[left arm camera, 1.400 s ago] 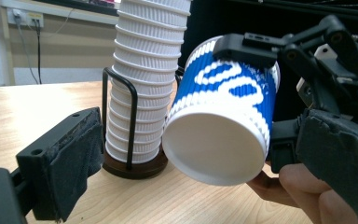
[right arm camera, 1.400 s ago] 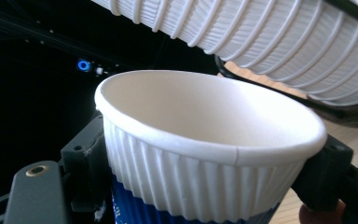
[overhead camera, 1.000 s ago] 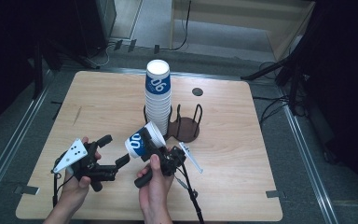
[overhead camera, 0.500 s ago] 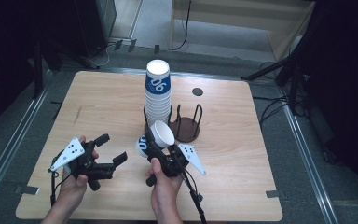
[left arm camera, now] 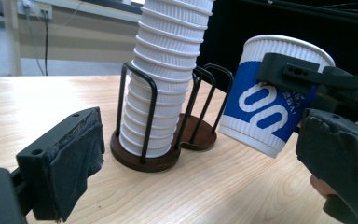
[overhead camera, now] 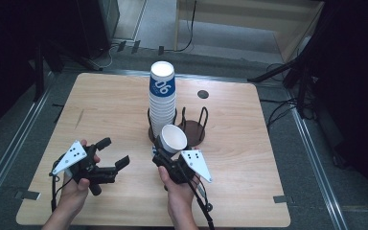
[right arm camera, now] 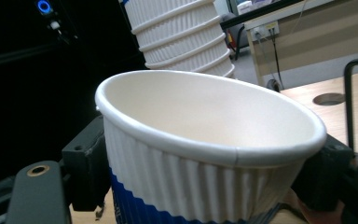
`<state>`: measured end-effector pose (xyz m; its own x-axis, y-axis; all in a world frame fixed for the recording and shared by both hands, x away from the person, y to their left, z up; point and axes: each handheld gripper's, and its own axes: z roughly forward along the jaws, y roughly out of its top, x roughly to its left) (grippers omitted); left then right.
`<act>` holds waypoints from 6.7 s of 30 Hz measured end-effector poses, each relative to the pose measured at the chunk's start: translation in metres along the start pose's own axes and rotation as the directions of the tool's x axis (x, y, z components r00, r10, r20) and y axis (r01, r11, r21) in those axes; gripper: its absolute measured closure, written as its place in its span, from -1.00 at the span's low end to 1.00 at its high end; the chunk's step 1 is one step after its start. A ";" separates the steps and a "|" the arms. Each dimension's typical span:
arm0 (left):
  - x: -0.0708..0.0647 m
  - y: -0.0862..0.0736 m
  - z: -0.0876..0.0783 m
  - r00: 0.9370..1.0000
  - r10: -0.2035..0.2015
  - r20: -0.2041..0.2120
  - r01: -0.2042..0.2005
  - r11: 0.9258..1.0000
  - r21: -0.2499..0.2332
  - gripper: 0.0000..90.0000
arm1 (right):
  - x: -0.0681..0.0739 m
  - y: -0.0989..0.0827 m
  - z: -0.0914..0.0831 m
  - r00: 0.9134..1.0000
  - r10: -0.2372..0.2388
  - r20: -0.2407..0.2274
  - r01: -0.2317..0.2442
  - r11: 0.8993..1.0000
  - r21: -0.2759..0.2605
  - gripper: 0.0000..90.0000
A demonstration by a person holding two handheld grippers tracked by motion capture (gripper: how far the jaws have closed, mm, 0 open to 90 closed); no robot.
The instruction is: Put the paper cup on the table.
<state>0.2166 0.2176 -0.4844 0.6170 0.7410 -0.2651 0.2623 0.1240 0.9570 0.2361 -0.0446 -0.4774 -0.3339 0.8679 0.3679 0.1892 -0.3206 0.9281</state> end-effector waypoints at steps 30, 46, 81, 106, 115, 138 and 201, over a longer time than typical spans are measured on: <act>0.034 -0.016 -0.004 0.977 0.080 -0.198 -0.066 0.995 0.077 -0.96 | -0.041 0.019 -0.012 0.988 -0.131 0.082 0.133 0.991 -0.015 -0.56; 0.076 -0.029 -0.026 0.914 0.074 -0.398 -0.024 0.991 0.128 -0.96 | -0.065 0.040 -0.020 0.976 -0.162 0.148 0.171 0.984 -0.050 -0.56; 0.099 -0.047 -0.038 0.895 -0.006 -0.445 0.056 0.993 0.100 -0.96 | -0.153 0.049 0.001 0.914 -0.260 0.313 0.270 0.963 0.012 -0.58; 0.100 -0.047 -0.039 0.895 -0.014 -0.445 0.065 0.993 0.099 -0.96 | -0.199 0.017 0.039 0.837 -0.377 0.397 0.347 0.926 0.148 -0.57; 0.100 -0.047 -0.038 0.895 -0.017 -0.446 0.070 0.992 0.102 -0.96 | -0.211 0.013 0.042 0.810 -0.388 0.439 0.344 0.922 0.180 -0.59; 0.100 -0.047 -0.038 0.894 -0.021 -0.448 0.073 0.992 0.099 -0.96 | -0.202 0.029 0.033 0.866 -0.345 0.361 0.243 0.923 0.300 -1.00; 0.099 -0.048 -0.039 0.895 -0.023 -0.445 0.070 0.994 0.089 -0.96 | -0.226 0.057 -0.113 0.872 -0.313 0.376 0.247 0.945 0.214 -1.00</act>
<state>0.2361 0.3109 -0.5516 0.2164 0.9541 -0.2071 0.3696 0.1163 0.9219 0.2179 -0.3016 -0.5012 -0.0032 1.0000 0.0088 0.2938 -0.0074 0.9559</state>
